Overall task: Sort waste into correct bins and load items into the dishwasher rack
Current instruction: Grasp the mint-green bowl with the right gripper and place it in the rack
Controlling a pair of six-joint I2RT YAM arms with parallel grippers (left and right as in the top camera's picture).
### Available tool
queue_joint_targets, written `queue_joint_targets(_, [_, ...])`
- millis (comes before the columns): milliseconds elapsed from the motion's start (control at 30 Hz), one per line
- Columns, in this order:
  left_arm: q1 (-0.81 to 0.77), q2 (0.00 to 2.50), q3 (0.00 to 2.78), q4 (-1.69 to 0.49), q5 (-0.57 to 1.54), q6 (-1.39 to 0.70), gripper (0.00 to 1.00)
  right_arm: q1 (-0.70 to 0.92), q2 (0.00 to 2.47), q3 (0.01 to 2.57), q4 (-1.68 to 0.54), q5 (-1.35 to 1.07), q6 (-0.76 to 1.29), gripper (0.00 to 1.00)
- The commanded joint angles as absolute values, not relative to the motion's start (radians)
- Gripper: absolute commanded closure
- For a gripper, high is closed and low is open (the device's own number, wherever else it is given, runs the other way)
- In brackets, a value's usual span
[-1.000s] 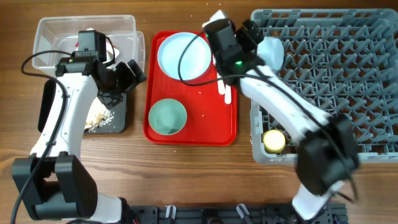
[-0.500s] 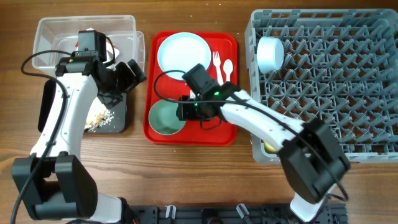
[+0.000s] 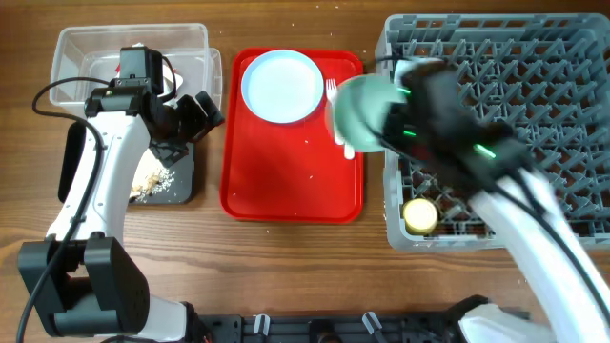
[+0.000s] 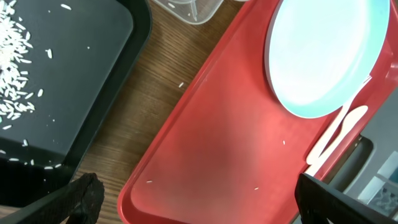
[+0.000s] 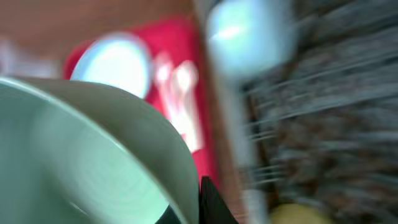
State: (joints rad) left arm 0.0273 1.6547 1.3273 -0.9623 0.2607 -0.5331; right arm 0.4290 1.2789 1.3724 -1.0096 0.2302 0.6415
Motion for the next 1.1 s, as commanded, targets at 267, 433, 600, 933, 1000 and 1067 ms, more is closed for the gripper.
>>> queue_joint_targets(267, [0.032, 1.643, 1.337, -0.962, 0.268, -0.532, 0.0, 0.349, 1.586, 1.353, -1.076, 1.202, 0.075, 0.96])
queue_joint_targets(433, [0.032, 1.643, 1.337, -0.962, 0.268, -0.532, 0.0, 0.361, 1.813, 1.353, -1.058, 1.275, 0.025, 0.96])
queue_joint_targets(600, [0.032, 1.643, 1.337, -0.962, 0.268, -0.532, 0.0, 0.42, 1.84, 1.353, -0.985, 1.209, -0.026, 0.96])
queue_joint_targets(933, [0.032, 1.643, 1.337, -0.962, 0.268, -0.532, 0.0, 0.523, 1.842, 1.349, -0.973, 1.133, -0.117, 0.45])
queue_joint_targets(1000, [0.032, 1.643, 1.337, -0.962, 0.268, -0.532, 0.0, 0.582, 1.842, 1.349, -0.977, 1.125, -0.132, 0.3])
queue_joint_targets(1067, [0.032, 1.643, 1.337, -0.962, 0.268, -0.532, 0.0, 0.599, 1.842, 1.349, -0.974, 1.124, -0.131, 0.21])
